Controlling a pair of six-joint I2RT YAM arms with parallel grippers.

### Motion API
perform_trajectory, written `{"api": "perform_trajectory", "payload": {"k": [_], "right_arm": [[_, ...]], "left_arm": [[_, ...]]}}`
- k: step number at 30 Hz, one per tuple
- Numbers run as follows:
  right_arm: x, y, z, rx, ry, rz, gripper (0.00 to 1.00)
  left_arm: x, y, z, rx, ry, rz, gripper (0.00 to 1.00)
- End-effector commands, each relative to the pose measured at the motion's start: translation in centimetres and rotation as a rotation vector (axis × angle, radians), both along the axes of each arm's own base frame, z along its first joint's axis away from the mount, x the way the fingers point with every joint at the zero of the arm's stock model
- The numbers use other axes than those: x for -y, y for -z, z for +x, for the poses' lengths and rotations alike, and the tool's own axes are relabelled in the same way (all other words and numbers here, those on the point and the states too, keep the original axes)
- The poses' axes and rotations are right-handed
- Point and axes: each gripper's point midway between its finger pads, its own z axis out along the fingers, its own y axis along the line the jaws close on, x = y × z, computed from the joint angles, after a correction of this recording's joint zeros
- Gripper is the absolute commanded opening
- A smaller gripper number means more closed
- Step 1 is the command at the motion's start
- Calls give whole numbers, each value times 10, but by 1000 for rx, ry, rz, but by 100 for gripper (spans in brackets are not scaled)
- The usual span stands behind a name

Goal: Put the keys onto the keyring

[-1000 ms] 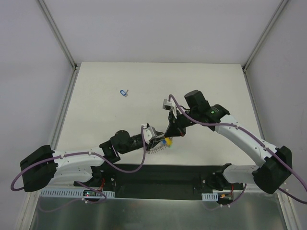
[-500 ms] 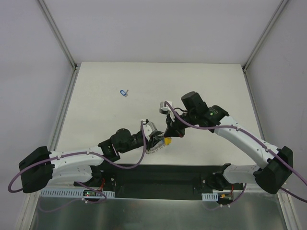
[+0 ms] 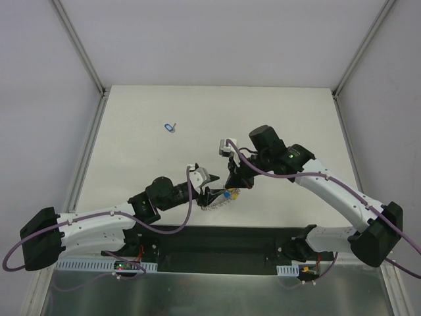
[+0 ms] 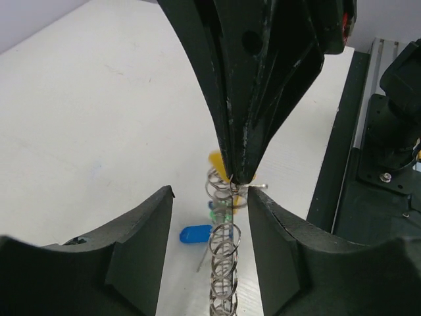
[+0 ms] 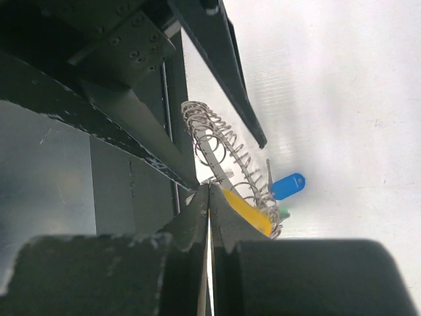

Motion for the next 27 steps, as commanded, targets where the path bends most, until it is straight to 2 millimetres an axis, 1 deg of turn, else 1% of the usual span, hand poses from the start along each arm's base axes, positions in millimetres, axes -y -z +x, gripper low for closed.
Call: {"api": "perform_trajectory", "payload": {"k": [1,2,3,6,10,15,18,19,22,27], "right_arm": [[-3,-27,-10,15,-46,74,1],[-3,-28,-11,12,-48,77,1],[-3,-28,-12,9,-50,78,1],[-3,-29,-14,6,-53,82,1],[-2,-30,-14,5,-51,82,1],[-2,-31,-15,8,-50,84,1],[-2,-32,-15,6,-54,87,1],[-2,-33,-15,7,-52,87,1],[-2,-33,-16,2,-56,89,1],[-2,-33,-17,2,-61,88,1]], "left_arm": [[-2,-32,-6,156,46,-35,51],[-2,-34,-6,177,54,-26,52],[-2,-31,-7,206,65,2,55],[0,-31,-8,263,98,50,57],[6,-28,-13,290,162,90,63],[13,-21,-16,277,202,117,64],[14,-19,-16,280,211,132,57],[14,-13,-16,270,215,154,54],[15,-11,-14,272,215,172,47],[19,-15,-12,285,217,172,31]]}}
